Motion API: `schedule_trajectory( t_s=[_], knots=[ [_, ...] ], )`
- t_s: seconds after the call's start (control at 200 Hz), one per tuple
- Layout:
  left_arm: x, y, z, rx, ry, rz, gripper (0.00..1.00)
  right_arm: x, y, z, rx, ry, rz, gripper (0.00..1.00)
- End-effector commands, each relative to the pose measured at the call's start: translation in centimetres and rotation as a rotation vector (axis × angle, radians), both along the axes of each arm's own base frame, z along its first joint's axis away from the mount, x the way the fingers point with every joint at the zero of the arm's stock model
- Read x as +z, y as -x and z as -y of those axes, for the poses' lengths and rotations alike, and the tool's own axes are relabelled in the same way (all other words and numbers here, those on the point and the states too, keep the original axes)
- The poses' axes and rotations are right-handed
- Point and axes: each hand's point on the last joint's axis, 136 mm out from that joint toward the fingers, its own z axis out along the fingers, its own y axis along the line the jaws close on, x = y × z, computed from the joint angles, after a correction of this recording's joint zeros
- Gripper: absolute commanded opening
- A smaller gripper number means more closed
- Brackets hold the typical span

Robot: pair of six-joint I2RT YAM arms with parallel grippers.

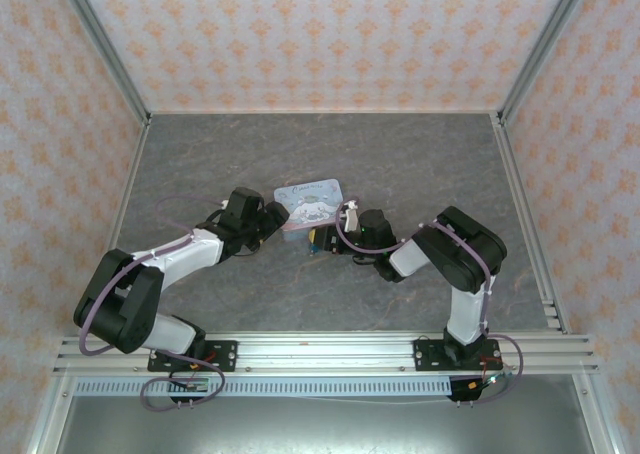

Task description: Unlock the padlock with the key

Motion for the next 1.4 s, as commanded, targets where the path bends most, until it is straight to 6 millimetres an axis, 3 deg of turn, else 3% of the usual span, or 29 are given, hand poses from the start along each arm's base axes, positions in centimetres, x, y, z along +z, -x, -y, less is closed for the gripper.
schedule_trajectory(
  t_s=[0.0, 0.796, 1.396],
  knots=[
    [-3.1, 3.3, -1.6, 0.006, -0.096, -0.145, 0.81, 0.5, 0.3, -0.4, 0.022, -0.018, 0.020, 0.37],
    [-2.6, 3.1, -1.6, 0.006, -0.098, -0.138, 0.81, 0.3, 0.1, -0.3, 0.013, 0.009, 0.011, 0.04],
    [-3.2, 3.5, -1.9, 0.009, -0.111, -0.151, 0.81, 1.3, -0.6, 1.5, -0.081, 0.005, 0.029, 0.00]
  ],
)
